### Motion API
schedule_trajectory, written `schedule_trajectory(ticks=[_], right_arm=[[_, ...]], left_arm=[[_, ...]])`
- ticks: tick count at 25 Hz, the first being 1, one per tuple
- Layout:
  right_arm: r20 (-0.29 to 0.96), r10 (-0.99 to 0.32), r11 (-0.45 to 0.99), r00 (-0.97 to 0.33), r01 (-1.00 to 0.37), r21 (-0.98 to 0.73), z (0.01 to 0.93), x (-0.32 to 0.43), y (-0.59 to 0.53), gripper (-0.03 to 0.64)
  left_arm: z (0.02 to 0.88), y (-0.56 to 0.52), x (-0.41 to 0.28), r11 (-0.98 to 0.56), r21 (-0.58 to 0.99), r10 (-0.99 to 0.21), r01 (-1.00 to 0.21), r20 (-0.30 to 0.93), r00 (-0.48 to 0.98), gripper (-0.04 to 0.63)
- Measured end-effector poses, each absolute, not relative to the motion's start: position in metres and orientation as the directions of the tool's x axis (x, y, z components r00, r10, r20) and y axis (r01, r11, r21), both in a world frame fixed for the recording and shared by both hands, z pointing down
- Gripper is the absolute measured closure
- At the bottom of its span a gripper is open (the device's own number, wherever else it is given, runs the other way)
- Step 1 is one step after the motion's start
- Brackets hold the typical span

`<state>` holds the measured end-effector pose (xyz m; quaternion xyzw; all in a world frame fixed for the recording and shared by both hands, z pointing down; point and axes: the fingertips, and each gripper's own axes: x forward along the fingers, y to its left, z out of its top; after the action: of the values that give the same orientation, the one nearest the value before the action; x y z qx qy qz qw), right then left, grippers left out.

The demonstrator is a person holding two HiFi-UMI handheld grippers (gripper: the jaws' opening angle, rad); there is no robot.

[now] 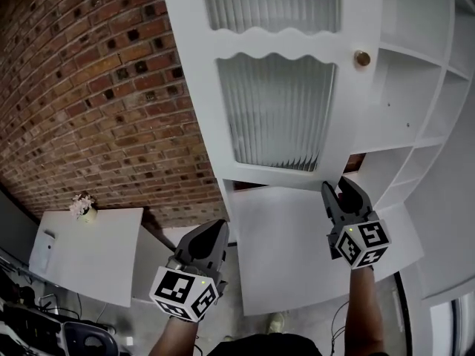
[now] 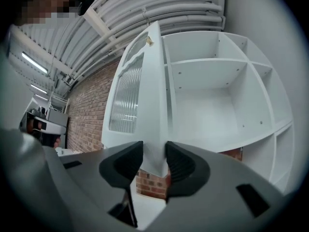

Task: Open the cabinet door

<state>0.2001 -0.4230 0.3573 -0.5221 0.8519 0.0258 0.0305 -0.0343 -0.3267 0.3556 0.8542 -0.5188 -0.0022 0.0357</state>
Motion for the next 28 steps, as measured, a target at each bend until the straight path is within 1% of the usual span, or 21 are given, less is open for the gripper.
schedule_trajectory(ticks=[9,19,28], right_arm=[[-0.077,-0.926,0.371,-0.371,-0.929,0.012,0.355,0.192,-0.38,0.5],[-0.061,-0.945,0.32,-0.322,-0.947,0.034,0.354,0.173,-0.327,0.515],[-0.079,-0.951,0.293,-0.298,-0.954,0.065,0.354,0.145,-0.28,0.534]], left_arm=[[0.352,-0.308,-0.058,-0.514,0.088,-0.856,-0.854,0.014,0.517,0.589],[0.35,-0.282,-0.078,-0.561,0.105,-0.826,-0.821,-0.005,0.564,0.589],[0.35,-0.262,-0.087,-0.588,0.091,-0.807,-0.804,-0.003,0.59,0.589]])
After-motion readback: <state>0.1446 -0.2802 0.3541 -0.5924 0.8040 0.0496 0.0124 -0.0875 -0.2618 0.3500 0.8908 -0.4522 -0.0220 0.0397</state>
